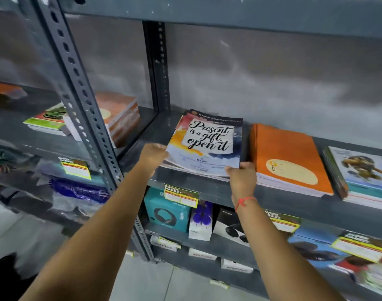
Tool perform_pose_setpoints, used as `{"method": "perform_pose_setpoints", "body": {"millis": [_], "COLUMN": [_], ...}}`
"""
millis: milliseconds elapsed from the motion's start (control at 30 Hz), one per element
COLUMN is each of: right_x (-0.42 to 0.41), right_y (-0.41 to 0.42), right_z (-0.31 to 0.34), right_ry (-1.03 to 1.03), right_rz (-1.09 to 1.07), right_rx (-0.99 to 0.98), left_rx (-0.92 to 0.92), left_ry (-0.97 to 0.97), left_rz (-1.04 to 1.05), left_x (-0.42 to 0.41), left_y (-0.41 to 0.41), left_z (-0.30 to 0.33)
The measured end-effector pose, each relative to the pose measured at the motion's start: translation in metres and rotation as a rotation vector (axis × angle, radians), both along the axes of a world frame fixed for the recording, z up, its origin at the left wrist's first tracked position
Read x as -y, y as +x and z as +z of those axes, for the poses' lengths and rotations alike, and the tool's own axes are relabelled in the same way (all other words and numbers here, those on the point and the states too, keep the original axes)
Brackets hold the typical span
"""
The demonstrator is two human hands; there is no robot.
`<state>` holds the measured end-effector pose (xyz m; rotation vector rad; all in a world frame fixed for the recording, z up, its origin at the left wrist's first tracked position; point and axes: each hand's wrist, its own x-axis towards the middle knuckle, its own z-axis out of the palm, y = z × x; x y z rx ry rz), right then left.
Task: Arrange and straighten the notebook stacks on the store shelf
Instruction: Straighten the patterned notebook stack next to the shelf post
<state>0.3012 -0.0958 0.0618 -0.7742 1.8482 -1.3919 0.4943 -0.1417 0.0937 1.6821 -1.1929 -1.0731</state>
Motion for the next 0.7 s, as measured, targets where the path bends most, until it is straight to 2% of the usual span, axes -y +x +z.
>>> {"method": "perform_pose_setpoints", "body": {"millis": [67, 167, 200, 300, 400, 700], "right_x": [-0.005, -0.009, -0.01, -0.01, -0.005, 0.011], "right_y": [0.0, -0.003, -0.003, -0.003, -0.001, -0.003], "right_z": [-0.01, -0.029, -0.03, -0.024, -0.011, -0.026], "right_ry": [0.003, -0.071, -0.083, -0.129, -0.154, -0.088], "right_rz": [0.012, 0.04, 0.051, 0.048, 0.064, 0.29], "right_rx": [-0.081, -0.142, -0.099, 0.138, 0.319, 0.153], "left_rx": [0.119, 0.193, 0.147, -0.183, -0.335, -0.273], "left_ry": [-0.003, -0.077, -0.101, -0.09, -0.129, -0.133], "left_rz": [-0.022, -0.037, -0.046, 0.006, 0.023, -0.017], "left_x": [-0.002, -0.006, -0.009, -0.02, -0.016, -0.009], "left_y": [0.004, 0.014, 0.016, 0.007, 0.0, 0.008], "left_z": [-0.016, -0.032, -0.035, -0.041, -0.049, -0.057]}}
